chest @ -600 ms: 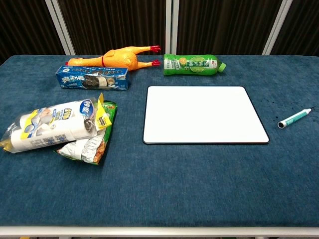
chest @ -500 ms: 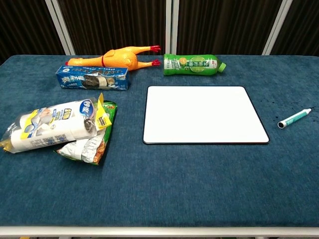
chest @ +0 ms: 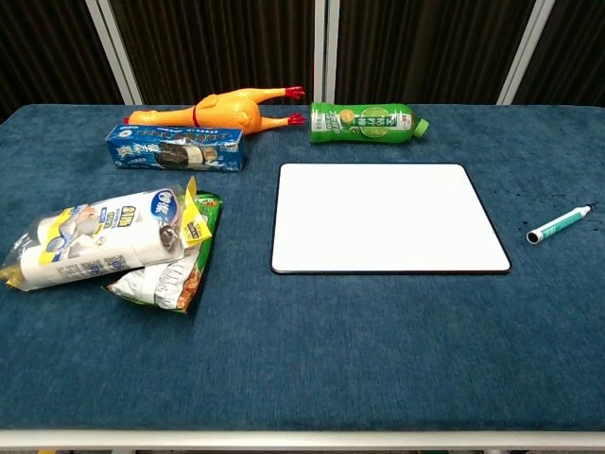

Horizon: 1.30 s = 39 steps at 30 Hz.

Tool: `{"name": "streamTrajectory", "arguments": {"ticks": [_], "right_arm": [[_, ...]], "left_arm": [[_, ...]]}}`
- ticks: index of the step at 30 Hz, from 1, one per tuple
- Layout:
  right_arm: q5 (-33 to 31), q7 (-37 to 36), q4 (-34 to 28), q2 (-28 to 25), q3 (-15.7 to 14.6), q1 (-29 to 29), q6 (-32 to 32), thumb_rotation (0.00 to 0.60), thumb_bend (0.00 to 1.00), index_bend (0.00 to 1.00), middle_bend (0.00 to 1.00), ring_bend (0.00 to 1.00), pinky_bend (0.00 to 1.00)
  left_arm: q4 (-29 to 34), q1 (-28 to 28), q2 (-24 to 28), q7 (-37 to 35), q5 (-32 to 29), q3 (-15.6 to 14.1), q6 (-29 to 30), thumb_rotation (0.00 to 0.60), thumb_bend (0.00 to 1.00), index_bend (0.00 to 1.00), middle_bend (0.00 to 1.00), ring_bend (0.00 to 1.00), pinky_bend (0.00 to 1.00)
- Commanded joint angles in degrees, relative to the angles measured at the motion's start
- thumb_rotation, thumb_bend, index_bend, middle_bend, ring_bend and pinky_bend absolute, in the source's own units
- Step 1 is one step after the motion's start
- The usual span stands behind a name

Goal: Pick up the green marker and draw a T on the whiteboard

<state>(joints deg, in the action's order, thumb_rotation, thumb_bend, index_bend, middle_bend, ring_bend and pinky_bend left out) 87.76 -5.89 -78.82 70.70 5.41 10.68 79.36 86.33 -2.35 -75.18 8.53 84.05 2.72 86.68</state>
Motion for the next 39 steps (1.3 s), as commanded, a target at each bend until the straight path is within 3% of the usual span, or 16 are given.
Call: {"name": "streamTrajectory", "arguments": {"ticks": [1, 9, 18, 24, 39], "right_arm": [[1.5, 2.3, 5.6, 4.2, 0.3, 5.1, -5.5, 0.6, 0.19, 0.33, 0.34, 0.13, 0.0], [2.3, 6.1, 18.3, 12.9, -0.2, 14.6, -17.2, 0.6, 0.2, 0.35, 0.33, 0.13, 0.0], [5.8, 6.3, 30.9, 21.3, -3.3, 18.5, -18.2, 0.6, 0.17, 0.46, 0.4, 0.14, 0.0], [6.1, 5.5, 35.3, 23.6, -4.9, 18.2, -17.4, 0.6, 0.17, 0.47, 0.41, 0.15, 0.0], [4.8, 4.0, 38.9, 25.2, -5.9, 18.7, -18.1, 0.6, 0.21, 0.49, 0.43, 0.17, 0.0]], "left_arm": [[-0.1, -0.4, -0.2, -0.3, -0.2, 0.3, -0.4, 0.6, 0.0, 0.14, 0.1, 0.04, 0.0], [0.9, 0.2, 0.3, 0.0, -1.9, 0.2, -0.8, 0.6, 0.0, 0.14, 0.1, 0.04, 0.0], [2.1, 0.7, 0.7, -0.4, -2.8, -0.1, -0.9, 0.6, 0.0, 0.14, 0.1, 0.04, 0.0], [1.9, 1.0, 0.6, -1.1, -3.3, -0.3, -1.0, 0.6, 0.0, 0.14, 0.1, 0.04, 0.0], [1.6, 0.7, 0.2, -1.5, -3.6, -0.2, -1.8, 0.6, 0.0, 0.14, 0.1, 0.04, 0.0]]}}
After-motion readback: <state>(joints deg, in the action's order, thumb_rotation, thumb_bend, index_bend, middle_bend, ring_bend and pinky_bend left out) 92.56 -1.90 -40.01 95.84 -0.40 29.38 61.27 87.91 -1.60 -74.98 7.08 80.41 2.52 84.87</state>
